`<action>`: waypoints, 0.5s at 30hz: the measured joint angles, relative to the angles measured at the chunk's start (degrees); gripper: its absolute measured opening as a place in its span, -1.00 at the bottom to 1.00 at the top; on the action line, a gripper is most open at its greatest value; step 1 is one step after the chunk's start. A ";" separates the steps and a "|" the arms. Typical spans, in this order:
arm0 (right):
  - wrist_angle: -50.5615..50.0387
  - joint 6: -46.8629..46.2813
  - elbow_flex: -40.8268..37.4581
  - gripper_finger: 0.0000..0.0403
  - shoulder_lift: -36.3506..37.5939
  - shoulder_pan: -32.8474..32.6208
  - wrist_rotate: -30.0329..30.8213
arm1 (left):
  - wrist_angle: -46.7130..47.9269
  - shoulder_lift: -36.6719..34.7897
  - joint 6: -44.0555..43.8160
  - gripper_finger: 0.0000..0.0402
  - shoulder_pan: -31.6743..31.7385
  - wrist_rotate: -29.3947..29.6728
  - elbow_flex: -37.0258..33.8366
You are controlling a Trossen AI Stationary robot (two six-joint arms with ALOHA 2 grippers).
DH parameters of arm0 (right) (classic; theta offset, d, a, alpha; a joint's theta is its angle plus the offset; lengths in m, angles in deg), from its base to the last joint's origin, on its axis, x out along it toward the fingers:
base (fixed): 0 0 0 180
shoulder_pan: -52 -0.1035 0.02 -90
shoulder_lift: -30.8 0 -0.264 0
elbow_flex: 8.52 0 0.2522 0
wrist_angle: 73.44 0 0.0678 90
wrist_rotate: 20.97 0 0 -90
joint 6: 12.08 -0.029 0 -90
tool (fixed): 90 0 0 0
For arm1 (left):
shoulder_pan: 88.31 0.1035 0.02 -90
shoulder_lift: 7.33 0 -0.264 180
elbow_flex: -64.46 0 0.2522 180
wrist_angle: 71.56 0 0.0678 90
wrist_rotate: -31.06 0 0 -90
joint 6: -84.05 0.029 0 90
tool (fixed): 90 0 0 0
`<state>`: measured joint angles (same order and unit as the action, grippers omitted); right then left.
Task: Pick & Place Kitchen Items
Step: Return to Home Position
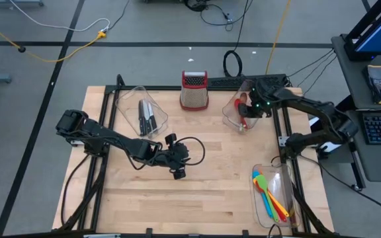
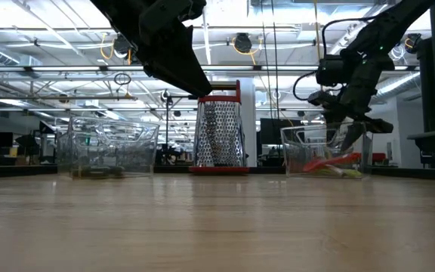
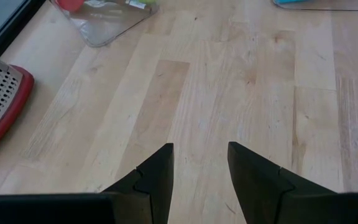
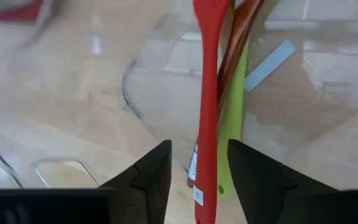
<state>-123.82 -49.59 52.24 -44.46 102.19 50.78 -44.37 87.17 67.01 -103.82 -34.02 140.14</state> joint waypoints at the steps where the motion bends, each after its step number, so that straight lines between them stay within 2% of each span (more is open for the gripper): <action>1: 0.31 -0.59 0.00 -0.24 0.41 0.07 0.02 | 0.02 0.00 0.00 -0.24 0.00 0.00 -0.02; 8: 3.42 -2.41 0.00 -0.26 6.96 -0.11 -0.04 | 0.02 -0.02 0.00 -0.24 -0.80 0.10 -0.02; 15: 1.33 2.73 0.00 -0.51 18.09 -2.39 -0.06 | 1.22 -0.02 0.10 -0.24 -4.72 0.79 0.00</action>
<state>-122.48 -46.86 52.24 -26.37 99.80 50.72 -43.15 87.15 67.11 -108.53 -33.22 140.15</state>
